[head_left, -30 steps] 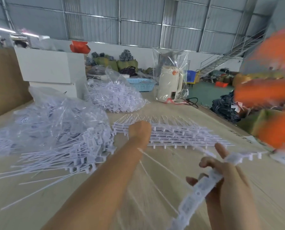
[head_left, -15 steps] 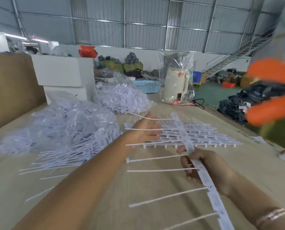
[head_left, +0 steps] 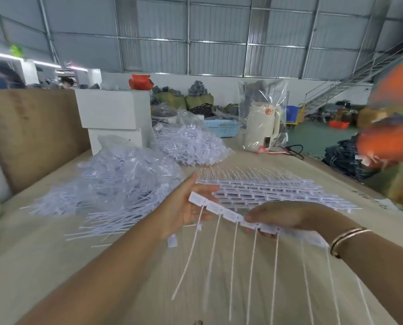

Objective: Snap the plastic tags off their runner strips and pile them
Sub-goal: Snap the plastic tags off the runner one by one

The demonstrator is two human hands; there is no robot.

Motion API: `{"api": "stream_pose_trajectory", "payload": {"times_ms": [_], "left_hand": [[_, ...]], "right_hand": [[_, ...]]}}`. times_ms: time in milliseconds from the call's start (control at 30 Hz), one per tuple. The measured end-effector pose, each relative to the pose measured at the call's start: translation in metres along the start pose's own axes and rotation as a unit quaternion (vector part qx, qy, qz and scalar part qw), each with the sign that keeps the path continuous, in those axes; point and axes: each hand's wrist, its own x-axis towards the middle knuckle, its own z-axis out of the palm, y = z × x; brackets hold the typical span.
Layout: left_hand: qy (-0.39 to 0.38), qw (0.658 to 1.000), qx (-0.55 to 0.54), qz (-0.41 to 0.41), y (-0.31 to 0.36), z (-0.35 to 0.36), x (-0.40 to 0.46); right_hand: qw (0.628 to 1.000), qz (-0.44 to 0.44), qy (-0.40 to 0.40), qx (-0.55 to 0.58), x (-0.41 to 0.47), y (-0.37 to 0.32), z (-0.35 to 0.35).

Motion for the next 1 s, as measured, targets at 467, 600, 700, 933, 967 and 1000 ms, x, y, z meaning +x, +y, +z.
{"api": "stream_pose_trajectory", "payload": {"times_ms": [467,600,700,933,967,1000], "left_hand": [[0.207,0.894,0.382,0.111,-0.028,-0.005,-0.037],[0.198,0.876,0.430,0.091,-0.032,-0.017,-0.048],[0.195,0.890,0.406,0.075,-0.039,-0.018,-0.050],[0.206,0.952,0.222,0.048,-0.048,-0.019,-0.055],[0.209,0.954,0.208,0.052,-0.049,-0.017,-0.055],[0.213,0.955,0.201,0.055,-0.050,-0.015,-0.055]], "right_hand": [[0.978,-0.163,0.131,0.020,0.060,-0.046,0.069],[0.982,-0.154,0.099,0.052,0.060,-0.050,0.073],[0.975,-0.178,0.120,0.065,0.063,-0.049,0.085],[0.932,-0.266,0.222,0.102,0.073,-0.042,0.107],[0.930,-0.271,0.235,0.086,0.074,-0.041,0.108],[0.928,-0.271,0.244,0.075,0.076,-0.040,0.109]]}}
